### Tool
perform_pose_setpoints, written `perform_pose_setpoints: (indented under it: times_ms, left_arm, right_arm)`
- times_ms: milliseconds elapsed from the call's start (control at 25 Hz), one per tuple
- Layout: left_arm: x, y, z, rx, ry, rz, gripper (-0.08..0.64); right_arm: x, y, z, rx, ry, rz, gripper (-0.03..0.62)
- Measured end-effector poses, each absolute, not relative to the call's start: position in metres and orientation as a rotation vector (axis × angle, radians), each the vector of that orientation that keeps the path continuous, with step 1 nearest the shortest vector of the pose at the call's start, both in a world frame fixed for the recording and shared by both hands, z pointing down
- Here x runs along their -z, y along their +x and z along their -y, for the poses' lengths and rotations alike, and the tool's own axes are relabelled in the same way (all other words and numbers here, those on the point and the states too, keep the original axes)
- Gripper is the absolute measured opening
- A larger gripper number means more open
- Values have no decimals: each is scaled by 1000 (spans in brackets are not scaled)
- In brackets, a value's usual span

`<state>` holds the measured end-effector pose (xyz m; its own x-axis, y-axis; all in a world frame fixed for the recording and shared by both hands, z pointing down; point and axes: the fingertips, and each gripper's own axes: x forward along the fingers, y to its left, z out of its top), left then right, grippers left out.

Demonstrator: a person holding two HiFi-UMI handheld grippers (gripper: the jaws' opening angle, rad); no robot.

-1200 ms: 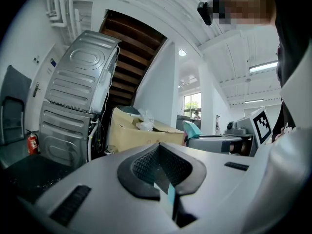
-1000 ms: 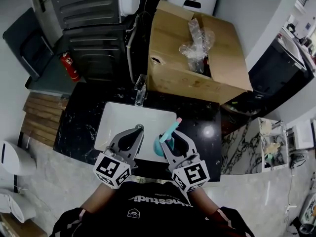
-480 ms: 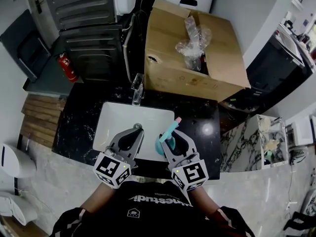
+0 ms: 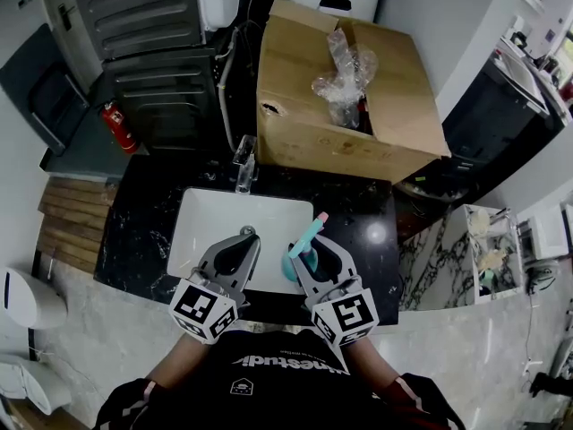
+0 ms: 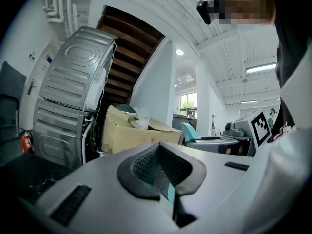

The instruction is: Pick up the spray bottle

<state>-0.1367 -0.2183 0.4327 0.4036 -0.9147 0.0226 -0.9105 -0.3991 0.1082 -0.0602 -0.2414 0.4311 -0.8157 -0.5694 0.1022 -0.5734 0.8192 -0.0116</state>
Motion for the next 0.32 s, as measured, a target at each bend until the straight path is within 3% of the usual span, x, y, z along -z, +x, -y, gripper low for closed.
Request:
perform_pose_setpoints:
  times_ms: [320]
  left_arm:
    - [-434, -133, 221, 55, 2548, 1655, 14]
  right_arm:
    - [-435, -56, 244, -79, 920, 2895, 170]
